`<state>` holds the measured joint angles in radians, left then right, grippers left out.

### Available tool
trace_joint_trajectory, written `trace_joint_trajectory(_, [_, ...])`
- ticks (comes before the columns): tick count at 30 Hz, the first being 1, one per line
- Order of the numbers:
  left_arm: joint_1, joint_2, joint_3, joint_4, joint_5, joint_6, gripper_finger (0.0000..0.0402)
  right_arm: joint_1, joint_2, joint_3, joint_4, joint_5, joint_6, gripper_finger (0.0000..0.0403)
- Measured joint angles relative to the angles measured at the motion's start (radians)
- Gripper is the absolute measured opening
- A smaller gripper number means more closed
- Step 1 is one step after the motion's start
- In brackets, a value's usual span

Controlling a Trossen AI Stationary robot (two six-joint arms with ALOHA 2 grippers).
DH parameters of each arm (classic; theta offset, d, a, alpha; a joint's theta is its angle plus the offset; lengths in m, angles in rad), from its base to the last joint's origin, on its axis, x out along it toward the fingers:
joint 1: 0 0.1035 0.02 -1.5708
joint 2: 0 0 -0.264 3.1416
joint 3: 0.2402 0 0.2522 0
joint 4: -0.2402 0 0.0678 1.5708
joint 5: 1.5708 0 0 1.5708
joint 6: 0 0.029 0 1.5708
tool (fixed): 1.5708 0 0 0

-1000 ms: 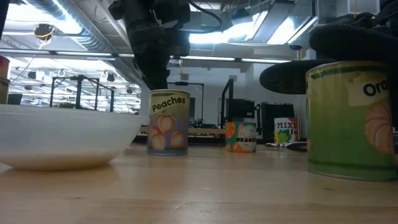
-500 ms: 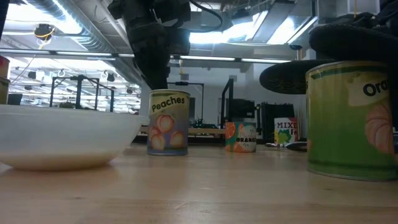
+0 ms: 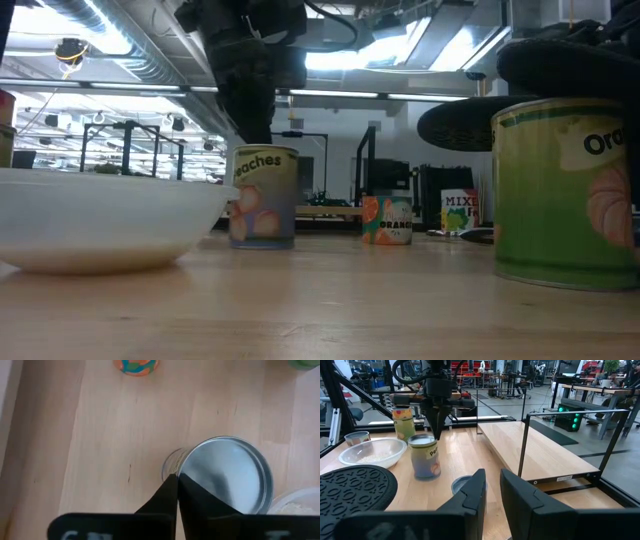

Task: Pick and place cans onto a shelf
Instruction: Put the canned peaches on the shelf

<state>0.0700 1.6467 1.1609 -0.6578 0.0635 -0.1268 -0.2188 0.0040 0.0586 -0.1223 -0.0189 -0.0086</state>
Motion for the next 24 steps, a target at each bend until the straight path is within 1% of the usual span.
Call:
trace_joint_trajectory(6, [0.000,0.006,0.056,-0.031,0.000,0.006,0.0001,0.000,0.000,0.000,0.000,0.000,0.000,0.0064])
trace_joint_trajectory(14, [0.008,0.006,0.203,-0.074,-0.001,0.088,0.0001,0.000,0.000,0.000,0.000,0.000,0.000,0.0064])
trace_joint_trajectory(24, [0.083,0.003,0.386,-0.131,-0.004,0.195,0.0000,0.000,0.000,0.000,0.000,0.000,0.000,0.0064])
